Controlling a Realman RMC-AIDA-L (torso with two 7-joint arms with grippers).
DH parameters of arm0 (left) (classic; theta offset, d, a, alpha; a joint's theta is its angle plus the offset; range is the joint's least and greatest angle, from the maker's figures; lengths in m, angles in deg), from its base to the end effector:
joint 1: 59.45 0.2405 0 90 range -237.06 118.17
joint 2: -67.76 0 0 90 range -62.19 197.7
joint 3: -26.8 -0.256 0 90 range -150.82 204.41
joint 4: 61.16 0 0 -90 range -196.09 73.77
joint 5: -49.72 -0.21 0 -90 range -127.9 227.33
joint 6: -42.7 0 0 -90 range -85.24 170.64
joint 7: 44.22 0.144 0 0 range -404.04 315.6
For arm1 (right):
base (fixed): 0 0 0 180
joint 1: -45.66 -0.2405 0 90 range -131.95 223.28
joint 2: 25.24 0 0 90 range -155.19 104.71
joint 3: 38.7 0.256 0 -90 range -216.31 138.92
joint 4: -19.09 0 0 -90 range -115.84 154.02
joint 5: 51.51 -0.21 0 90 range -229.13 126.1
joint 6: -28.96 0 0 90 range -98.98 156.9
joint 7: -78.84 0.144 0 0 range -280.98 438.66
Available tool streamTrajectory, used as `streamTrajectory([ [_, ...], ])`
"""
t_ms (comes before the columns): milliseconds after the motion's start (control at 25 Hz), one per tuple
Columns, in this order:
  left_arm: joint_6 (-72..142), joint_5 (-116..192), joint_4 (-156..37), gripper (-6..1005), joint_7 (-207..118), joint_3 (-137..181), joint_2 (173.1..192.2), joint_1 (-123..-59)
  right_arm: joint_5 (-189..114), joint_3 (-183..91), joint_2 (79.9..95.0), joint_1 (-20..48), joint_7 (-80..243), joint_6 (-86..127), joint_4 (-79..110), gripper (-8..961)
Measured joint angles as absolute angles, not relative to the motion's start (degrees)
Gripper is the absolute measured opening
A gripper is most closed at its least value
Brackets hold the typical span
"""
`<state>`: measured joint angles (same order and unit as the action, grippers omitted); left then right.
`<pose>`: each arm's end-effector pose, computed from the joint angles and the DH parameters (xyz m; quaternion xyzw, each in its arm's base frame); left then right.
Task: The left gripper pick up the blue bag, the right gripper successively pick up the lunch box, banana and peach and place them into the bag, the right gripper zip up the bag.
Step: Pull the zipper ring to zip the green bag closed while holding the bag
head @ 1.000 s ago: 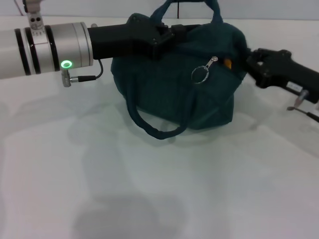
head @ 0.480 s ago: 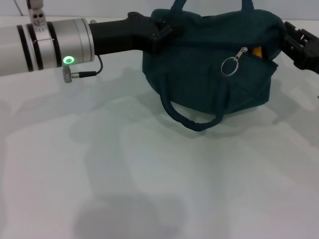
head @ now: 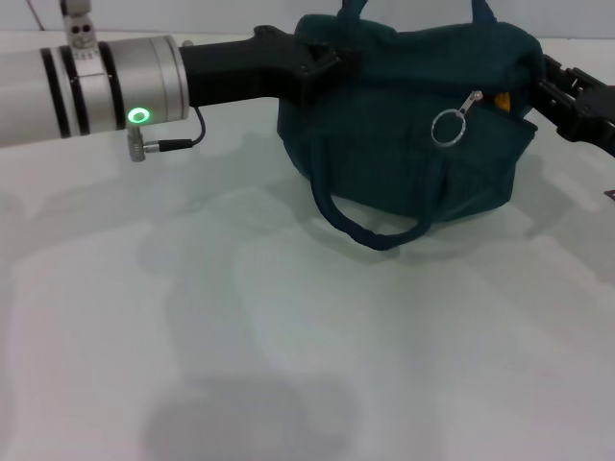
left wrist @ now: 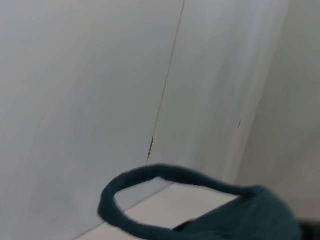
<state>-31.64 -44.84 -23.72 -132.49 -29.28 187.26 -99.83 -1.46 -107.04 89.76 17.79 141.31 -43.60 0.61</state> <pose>-0.1654 0.3972 -0.0168 -0.9190 -0.2028 -0.3069 0.1416 0.2717 0.3600 0.0088 -0.7956 0.2846 0.4322 0.3150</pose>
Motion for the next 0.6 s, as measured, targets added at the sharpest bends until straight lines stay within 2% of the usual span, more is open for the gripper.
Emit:
streamTrajectory([
  [200, -33.9, -39.0, -23.2, 4, -132.9, -29.0, 186.99, -97.1, -1.4, -107.0, 89.61, 17.5, 142.1, -42.6, 0.7, 422],
  [600, -33.8, -34.2, -24.6, 244, -132.3, -27.5, 187.02, -93.4, 2.9, -107.1, 87.09, 16.9, 151.3, -43.3, 0.0, 420],
])
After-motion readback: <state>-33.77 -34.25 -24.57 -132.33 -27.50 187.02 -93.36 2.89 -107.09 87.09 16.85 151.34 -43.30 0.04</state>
